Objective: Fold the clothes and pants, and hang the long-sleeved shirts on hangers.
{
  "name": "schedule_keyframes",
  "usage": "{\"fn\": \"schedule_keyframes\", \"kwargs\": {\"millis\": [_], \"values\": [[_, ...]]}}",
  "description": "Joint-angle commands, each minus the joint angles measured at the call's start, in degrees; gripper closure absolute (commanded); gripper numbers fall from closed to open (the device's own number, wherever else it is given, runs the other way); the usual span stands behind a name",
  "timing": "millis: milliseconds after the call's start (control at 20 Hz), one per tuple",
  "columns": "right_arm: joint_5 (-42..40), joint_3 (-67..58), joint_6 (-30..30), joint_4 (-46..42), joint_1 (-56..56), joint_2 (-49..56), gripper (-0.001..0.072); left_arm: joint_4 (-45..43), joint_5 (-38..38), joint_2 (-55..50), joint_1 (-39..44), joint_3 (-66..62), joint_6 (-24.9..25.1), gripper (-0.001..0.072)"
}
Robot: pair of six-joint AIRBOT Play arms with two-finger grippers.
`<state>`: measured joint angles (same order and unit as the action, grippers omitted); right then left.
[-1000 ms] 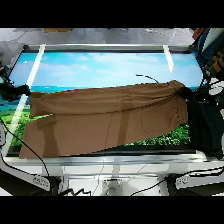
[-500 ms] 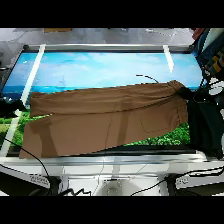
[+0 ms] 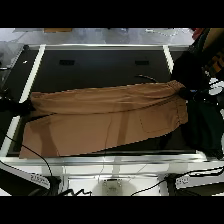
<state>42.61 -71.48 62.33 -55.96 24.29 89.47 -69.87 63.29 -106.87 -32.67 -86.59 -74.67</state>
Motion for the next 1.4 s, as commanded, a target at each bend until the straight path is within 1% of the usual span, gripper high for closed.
{"fn": "schedule_keyframes", "kwargs": {"millis": [0, 150, 250, 350, 450, 500, 550, 650, 700, 750, 800, 900, 950, 1000, 1100, 1200, 1350], "values": [[-0.57, -0.02, 0.00, 0.04, -0.07, 0.00, 0.0684, 2.40, -1.77, 0.00, 2.01, -1.25, 0.61, 0.0692], [-3.54, -0.02, 0.02, 0.09, -0.07, 0.00, 0.0684, 10.12, -1.81, 1.42, 2.27, -8.81, 0.59, 0.0693], [-4.48, -0.02, 0.02, 0.09, -0.07, 0.00, 0.0684, 14.47, -2.51, 2.51, 2.27, -17.77, 0.28, 0.0695], [-4.68, -0.02, 0.04, 0.15, -0.07, 0.00, 0.0684, 15.06, -4.15, 3.45, 2.27, -26.71, -2.56, 0.0695], [-4.66, -0.02, 0.09, 0.31, -0.44, 0.00, 0.0684, 15.06, -5.73, 4.07, 2.27, -32.22, -4.96, 0.0696], [-4.66, -0.07, 0.11, 0.31, -0.83, 0.00, 0.0684, 15.02, -6.80, 4.85, 2.27, -32.46, -6.62, 0.0696], [-4.72, -0.07, 0.11, 0.26, -1.42, 0.00, 0.0684, 15.02, -6.47, 5.22, 2.01, -32.41, -7.23, 0.0696], [-5.53, -0.07, 0.13, 0.13, -2.58, 0.00, 0.0684, 14.47, -2.45, 5.27, 1.55, -31.74, -7.17, 0.0695], [-6.25, -0.04, 0.24, 0.11, -2.78, 0.00, 0.0684, 12.96, 0.13, 5.25, 1.44, -30.84, -7.17, 0.0695], [-6.95, -0.07, 0.26, 0.02, -2.89, 0.13, 0.0685, 9.55, 3.15, 5.25, 1.44, -29.73, -7.17, 0.0695], [-7.30, -0.07, 1.01, -0.20, -2.89, 0.52, 0.0685, 3.65, 6.99, 5.20, 1.46, -28.28, -7.17, 0.0696], [-6.95, -0.04, 4.44, -2.19, -2.91, 1.90, 0.0685, -8.76, 14.08, 4.81, 1.62, -24.41, -7.69, 0.0695], [-6.34, -0.04, 5.46, -2.73, -2.91, 2.69, 0.0685, -13.44, 16.65, 4.59, 1.60, -21.79, -8.85, 0.0695], [-5.75, -0.04, 5.84, -2.80, -2.91, 3.26, 0.0685, -16.09, 18.36, 4.35, 1.44, -19.19, -8.98, 0.0695], [-5.53, -0.07, 5.88, -2.82, -2.91, 4.04, 0.0685, -17.53, 18.88, 3.72, 1.44, -13.73, -8.96, 0.0694], [-5.77, -0.07, 5.90, -2.82, -2.91, 4.09, 0.0685, -17.51, 17.05, 2.69, 1.73, -9.88, -9.03, 0.0694], [-6.01, -0.07, 5.86, -3.10, -2.91, 4.11, 0.0684, -17.46, 14.27, 0.92, 2.38, -8.61, -11.39, 0.0694]]}}
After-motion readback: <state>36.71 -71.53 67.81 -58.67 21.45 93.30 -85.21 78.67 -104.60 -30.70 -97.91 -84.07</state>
